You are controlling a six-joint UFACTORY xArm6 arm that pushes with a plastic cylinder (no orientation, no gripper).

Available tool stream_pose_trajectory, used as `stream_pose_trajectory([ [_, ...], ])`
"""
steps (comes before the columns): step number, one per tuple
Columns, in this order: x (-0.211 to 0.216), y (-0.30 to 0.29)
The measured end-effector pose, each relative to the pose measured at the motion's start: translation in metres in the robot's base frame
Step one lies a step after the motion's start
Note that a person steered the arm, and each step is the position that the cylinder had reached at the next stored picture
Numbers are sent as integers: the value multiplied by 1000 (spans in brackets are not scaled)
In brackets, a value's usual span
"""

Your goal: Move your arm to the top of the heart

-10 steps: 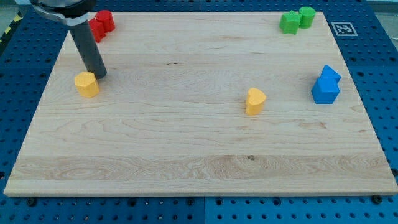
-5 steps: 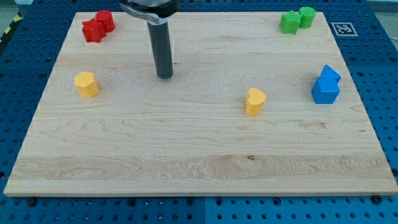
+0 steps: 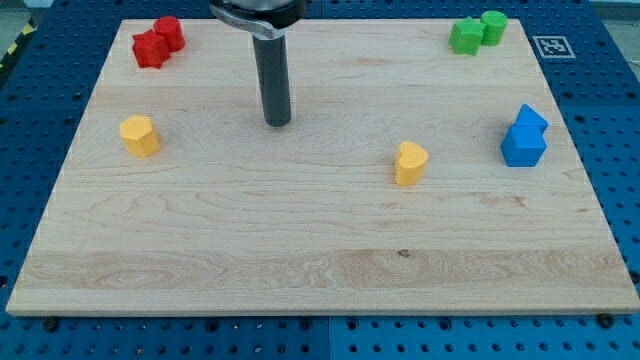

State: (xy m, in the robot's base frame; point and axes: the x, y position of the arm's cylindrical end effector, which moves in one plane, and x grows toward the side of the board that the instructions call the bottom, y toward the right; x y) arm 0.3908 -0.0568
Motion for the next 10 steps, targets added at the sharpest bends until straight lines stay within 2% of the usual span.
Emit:
stream_pose_trajectory([
  [10,0,31],
])
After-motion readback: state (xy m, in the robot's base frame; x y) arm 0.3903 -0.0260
